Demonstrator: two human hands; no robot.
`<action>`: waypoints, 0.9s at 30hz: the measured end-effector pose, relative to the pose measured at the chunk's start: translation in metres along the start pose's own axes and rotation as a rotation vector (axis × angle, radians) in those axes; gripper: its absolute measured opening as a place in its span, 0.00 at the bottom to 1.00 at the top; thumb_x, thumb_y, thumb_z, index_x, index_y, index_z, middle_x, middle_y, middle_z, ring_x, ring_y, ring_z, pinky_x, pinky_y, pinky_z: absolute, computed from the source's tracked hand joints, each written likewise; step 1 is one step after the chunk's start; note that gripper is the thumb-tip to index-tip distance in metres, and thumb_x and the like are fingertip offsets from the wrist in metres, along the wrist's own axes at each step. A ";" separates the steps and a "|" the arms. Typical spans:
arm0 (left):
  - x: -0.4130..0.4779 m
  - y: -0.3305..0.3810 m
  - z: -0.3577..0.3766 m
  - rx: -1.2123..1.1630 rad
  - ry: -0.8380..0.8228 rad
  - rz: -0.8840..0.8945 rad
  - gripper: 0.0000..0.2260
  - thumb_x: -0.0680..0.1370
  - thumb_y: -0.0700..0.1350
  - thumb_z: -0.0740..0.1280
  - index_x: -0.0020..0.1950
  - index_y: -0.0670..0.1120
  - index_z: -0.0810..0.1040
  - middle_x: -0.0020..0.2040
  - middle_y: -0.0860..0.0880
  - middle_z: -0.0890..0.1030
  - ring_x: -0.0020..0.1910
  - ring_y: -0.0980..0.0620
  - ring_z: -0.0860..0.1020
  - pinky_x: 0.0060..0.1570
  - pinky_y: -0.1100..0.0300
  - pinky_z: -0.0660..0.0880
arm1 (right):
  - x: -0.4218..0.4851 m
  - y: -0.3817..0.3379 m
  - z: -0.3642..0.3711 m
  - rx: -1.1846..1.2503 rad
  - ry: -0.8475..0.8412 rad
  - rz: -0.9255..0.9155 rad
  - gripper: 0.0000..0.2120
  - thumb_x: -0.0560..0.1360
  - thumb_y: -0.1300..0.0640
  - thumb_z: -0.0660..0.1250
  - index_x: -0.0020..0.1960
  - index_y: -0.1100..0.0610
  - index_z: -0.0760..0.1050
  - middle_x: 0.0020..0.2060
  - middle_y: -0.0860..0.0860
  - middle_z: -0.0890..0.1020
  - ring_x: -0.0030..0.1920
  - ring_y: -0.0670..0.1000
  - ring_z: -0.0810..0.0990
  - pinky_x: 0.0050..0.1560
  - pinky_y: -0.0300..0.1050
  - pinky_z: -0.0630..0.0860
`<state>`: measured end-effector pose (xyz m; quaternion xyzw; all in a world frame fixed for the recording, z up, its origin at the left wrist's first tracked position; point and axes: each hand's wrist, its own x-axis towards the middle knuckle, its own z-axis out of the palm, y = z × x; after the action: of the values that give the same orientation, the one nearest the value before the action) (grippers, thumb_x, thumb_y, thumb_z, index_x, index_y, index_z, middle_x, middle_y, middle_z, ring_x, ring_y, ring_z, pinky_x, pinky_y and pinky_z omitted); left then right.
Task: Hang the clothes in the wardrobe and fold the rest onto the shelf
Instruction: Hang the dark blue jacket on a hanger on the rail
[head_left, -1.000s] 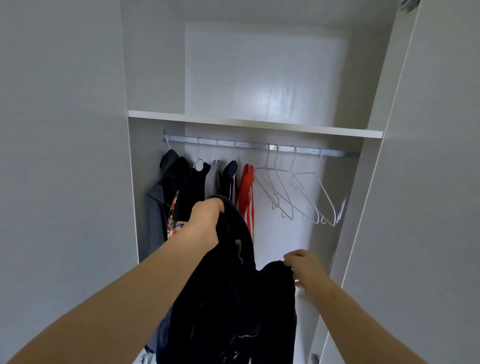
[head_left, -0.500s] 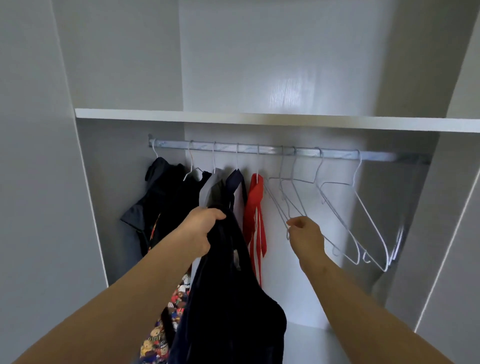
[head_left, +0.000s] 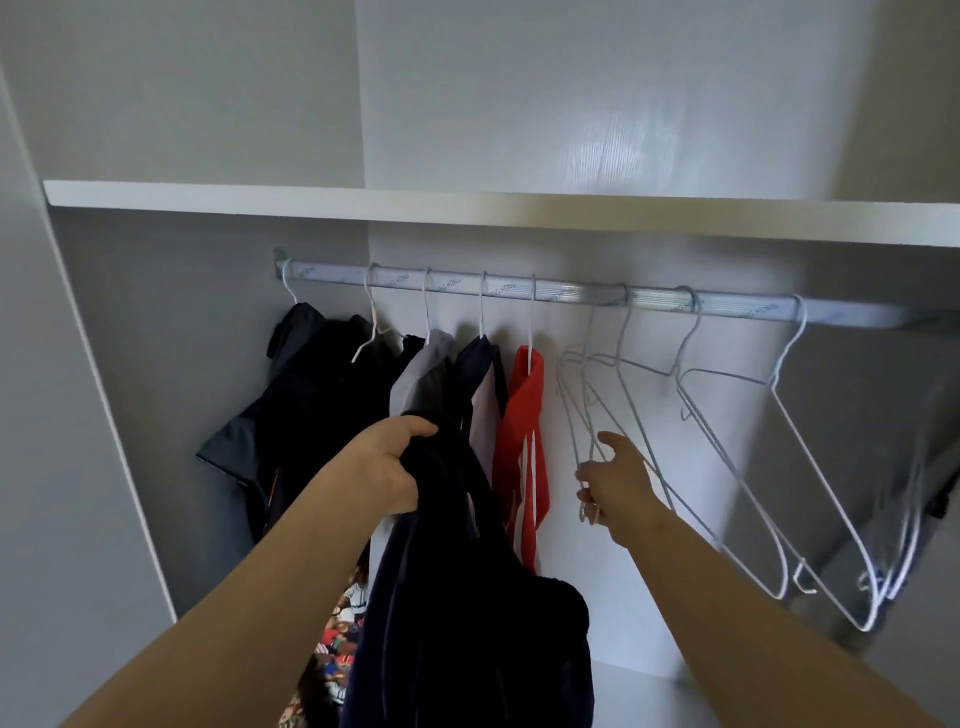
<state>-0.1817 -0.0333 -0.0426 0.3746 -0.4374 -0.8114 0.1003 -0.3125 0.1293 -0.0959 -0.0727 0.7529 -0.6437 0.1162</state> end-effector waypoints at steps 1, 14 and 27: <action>0.003 0.001 0.000 -0.012 -0.001 -0.008 0.04 0.75 0.37 0.65 0.45 0.35 0.75 0.44 0.37 0.77 0.42 0.39 0.77 0.39 0.45 0.73 | 0.001 -0.003 0.003 0.027 -0.021 0.024 0.18 0.76 0.69 0.56 0.62 0.53 0.67 0.32 0.55 0.73 0.23 0.48 0.68 0.21 0.37 0.64; 0.034 0.006 0.008 -0.014 -0.096 -0.076 0.03 0.75 0.36 0.64 0.44 0.35 0.74 0.44 0.37 0.76 0.45 0.38 0.75 0.44 0.46 0.72 | 0.014 -0.025 0.026 0.287 -0.040 -0.037 0.09 0.78 0.61 0.60 0.39 0.59 0.66 0.16 0.46 0.65 0.17 0.44 0.62 0.19 0.35 0.63; 0.036 -0.018 -0.014 0.094 -0.184 -0.128 0.04 0.74 0.36 0.66 0.41 0.36 0.75 0.41 0.39 0.77 0.40 0.40 0.76 0.34 0.47 0.72 | -0.060 0.070 0.040 0.284 -0.135 0.134 0.17 0.74 0.61 0.67 0.27 0.57 0.74 0.23 0.51 0.74 0.25 0.47 0.75 0.36 0.45 0.81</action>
<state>-0.1942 -0.0489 -0.0797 0.3300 -0.4577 -0.8256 -0.0100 -0.2410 0.1179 -0.1654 -0.0483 0.6479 -0.7282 0.2180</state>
